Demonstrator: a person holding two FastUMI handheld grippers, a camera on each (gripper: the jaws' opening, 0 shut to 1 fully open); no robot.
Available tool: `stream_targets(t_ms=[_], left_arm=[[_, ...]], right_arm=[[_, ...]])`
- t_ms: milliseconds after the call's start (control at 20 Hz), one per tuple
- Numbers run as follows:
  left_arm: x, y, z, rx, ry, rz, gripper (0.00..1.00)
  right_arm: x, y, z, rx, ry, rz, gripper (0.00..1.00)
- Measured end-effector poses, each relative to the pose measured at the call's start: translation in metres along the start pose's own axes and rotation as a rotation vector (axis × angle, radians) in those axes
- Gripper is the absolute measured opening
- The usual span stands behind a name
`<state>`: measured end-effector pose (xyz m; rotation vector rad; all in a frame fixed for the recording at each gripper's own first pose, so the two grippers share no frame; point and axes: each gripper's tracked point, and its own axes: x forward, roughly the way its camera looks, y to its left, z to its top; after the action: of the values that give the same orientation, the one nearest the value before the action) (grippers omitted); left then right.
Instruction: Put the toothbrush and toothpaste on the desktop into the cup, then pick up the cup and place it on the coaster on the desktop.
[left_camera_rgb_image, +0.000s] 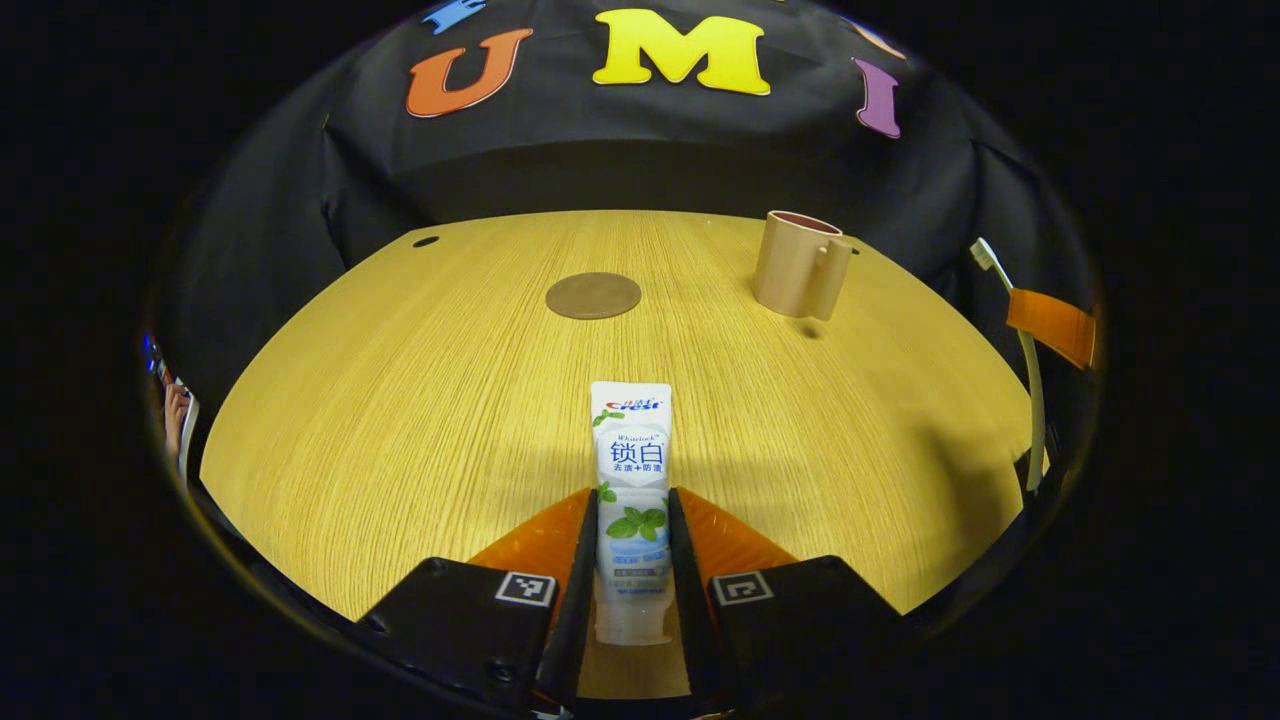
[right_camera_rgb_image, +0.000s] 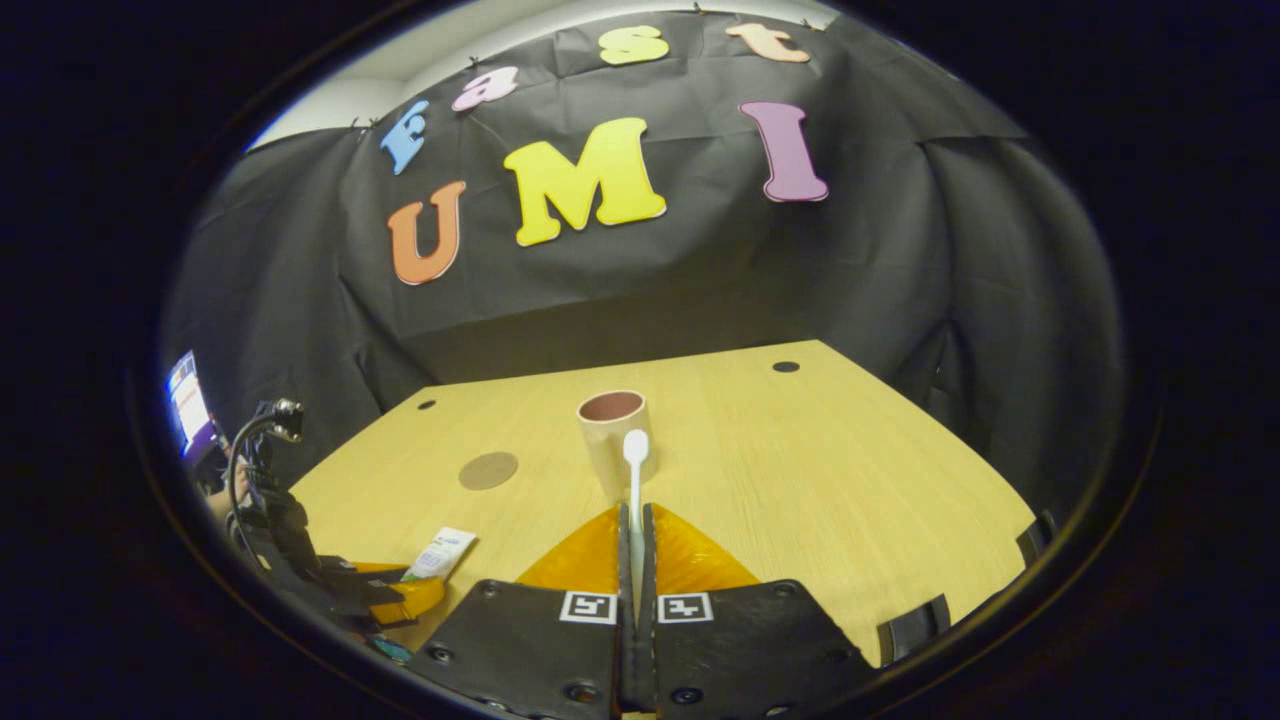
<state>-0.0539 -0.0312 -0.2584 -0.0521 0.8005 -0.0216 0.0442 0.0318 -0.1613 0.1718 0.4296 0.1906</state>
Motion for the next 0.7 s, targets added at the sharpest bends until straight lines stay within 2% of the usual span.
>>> stream_targets(t_ms=[100, 200, 250, 350, 500, 700], left_arm=[[-0.01, -0.004, 0.01, 0.04, -0.091, -0.032, 0.41], [-0.023, 0.0, 0.028, 0.047, -0.177, -0.018, 0.41], [-0.029, 0.003, 0.039, 0.042, -0.221, -0.009, 0.45], [-0.045, 0.002, 0.073, 0.037, -0.317, 0.002, 0.41], [-0.053, -0.003, 0.113, 0.069, -0.39, 0.033, 0.41], [-0.048, -0.034, 0.147, 0.076, -0.431, -0.031, 0.4]], right_arm=[[0.004, 0.0, 0.012, -0.001, -0.025, -0.003, 0.0], [0.007, 0.001, 0.022, -0.002, -0.046, -0.006, 0.0], [0.008, 0.002, 0.028, -0.006, -0.057, -0.004, 0.0], [0.012, 0.005, 0.044, -0.016, -0.089, 0.005, 0.0], [0.019, 0.008, 0.068, -0.023, -0.128, 0.013, 0.0], [0.03, 0.006, 0.102, -0.032, -0.19, 0.008, 0.0]])
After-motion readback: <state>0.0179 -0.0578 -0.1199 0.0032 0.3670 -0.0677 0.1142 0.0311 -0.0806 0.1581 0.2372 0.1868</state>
